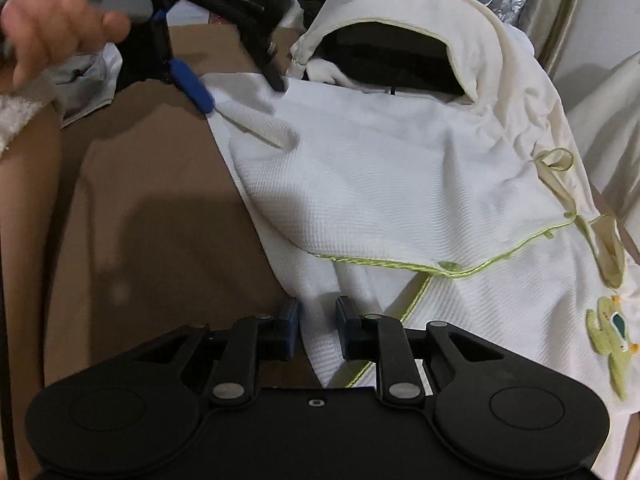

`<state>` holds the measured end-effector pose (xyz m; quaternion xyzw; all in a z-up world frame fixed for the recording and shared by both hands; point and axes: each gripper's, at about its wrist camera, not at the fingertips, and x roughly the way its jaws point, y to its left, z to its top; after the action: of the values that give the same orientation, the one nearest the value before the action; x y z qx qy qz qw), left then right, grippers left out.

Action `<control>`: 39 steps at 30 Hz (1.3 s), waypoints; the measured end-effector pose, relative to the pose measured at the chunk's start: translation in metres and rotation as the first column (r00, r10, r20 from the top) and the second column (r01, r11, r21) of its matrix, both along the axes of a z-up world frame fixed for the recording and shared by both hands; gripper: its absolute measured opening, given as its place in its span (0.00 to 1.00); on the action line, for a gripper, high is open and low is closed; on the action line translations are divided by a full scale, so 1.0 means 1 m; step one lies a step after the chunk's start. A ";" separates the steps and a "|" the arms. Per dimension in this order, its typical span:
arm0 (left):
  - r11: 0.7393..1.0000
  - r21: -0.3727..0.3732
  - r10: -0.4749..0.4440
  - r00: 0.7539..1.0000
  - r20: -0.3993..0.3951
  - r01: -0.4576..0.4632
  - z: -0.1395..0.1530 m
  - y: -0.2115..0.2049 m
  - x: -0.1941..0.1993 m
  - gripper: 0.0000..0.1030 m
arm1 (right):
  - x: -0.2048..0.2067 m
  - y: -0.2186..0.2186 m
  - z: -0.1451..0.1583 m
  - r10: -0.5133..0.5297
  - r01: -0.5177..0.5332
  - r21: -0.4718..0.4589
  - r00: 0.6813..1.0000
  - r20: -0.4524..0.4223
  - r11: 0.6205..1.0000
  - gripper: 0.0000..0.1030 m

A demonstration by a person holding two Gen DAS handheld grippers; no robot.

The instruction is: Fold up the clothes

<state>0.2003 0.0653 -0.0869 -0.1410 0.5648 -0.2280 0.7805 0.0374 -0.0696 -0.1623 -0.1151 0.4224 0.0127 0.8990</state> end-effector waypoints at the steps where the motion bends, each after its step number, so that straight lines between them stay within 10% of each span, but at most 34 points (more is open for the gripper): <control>1: 0.999 0.047 0.021 0.999 0.032 -0.022 0.002 0.001 -0.001 0.66 | -0.001 -0.001 0.002 -0.001 0.001 0.023 1.000 0.002 1.000 0.24; 5: 1.000 0.013 0.023 1.000 -0.009 -0.023 -0.005 0.005 0.002 0.66 | -0.002 -0.017 0.006 -0.013 0.013 0.145 1.000 -0.002 0.989 0.25; 12: 0.998 -0.033 0.045 0.994 -0.096 -0.049 -0.017 0.011 0.007 0.68 | 0.021 0.005 -0.003 0.099 -0.099 0.011 0.995 0.025 0.995 0.24; 14: 0.997 -0.043 0.066 0.992 -0.103 -0.071 -0.019 0.014 0.008 0.68 | 0.029 0.008 -0.001 0.083 -0.084 0.026 0.996 0.022 0.996 0.02; 16: 0.994 -0.051 0.088 0.990 -0.109 -0.094 -0.022 0.017 0.009 0.68 | 0.030 0.010 0.000 0.055 -0.056 0.032 0.998 0.030 0.998 0.02; 27: 0.952 -0.161 0.215 0.941 -0.261 -0.262 -0.047 0.040 0.022 0.70 | -0.015 0.027 0.037 0.002 -0.010 0.263 0.999 0.033 0.965 0.05; 36: 0.980 -0.055 0.180 0.973 -0.145 -0.190 -0.050 -0.001 0.023 0.85 | -0.020 0.014 0.011 -0.029 0.015 0.318 0.999 0.039 0.948 0.05; 37: 0.987 -0.006 0.160 0.983 -0.090 -0.161 -0.046 -0.007 0.020 0.71 | -0.020 0.011 0.011 -0.044 0.028 0.325 0.998 0.041 0.945 0.05; 38: 0.990 0.048 0.136 0.990 -0.033 -0.135 -0.042 -0.014 0.017 0.27 | -0.021 0.012 0.013 -0.047 0.029 0.318 0.998 0.050 0.948 0.05; 39: 0.994 0.086 0.072 0.997 0.027 -0.074 -0.035 -0.022 0.013 0.06 | -0.023 0.012 0.016 -0.050 0.029 0.310 0.997 0.060 0.950 0.05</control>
<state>0.2137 0.0436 -0.1222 -0.1248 0.5594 -0.1761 0.8003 0.0148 -0.0571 -0.1467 0.0349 0.3870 0.0569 0.9197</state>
